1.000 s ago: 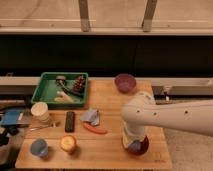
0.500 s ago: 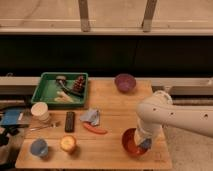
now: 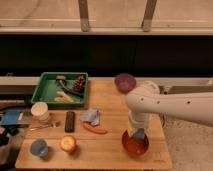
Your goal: Wipe red bowl with sponge
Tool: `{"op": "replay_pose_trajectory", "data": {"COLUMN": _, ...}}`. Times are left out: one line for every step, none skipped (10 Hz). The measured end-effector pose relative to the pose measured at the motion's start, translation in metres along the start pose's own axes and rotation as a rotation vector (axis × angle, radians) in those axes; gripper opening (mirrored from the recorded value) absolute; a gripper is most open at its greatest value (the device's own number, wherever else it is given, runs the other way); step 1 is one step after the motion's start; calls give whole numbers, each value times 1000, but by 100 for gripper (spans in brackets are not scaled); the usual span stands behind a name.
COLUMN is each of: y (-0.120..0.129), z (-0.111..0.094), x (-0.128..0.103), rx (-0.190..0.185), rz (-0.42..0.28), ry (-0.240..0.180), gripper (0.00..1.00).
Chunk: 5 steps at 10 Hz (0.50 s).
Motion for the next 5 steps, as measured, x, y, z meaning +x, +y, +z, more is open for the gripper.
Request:
{"op": "replay_pose_trajectory", "data": {"y": 8, "z": 1, "x": 1, "rx": 0, "rz": -23, "ry": 1, "gripper": 0}}
{"op": "replay_pose_trajectory", "data": {"y": 19, "z": 4, "x": 6, "rx": -3, "rz": -48, "ry": 4, "gripper": 0}}
{"op": "replay_pose_trajectory", "data": {"y": 31, "z": 7, "x": 12, "rx": -9, "rz": -71, "ry": 3, "gripper": 0}}
{"op": "replay_pose_trajectory", "data": {"y": 36, "z": 9, "x": 17, "rx": -12, "rz": -79, "ry": 5, "gripper": 0}}
{"op": "replay_pose_trajectory", "data": {"y": 36, "z": 13, "x": 26, "rx": -18, "rz": -77, "ry": 9, "gripper": 0}}
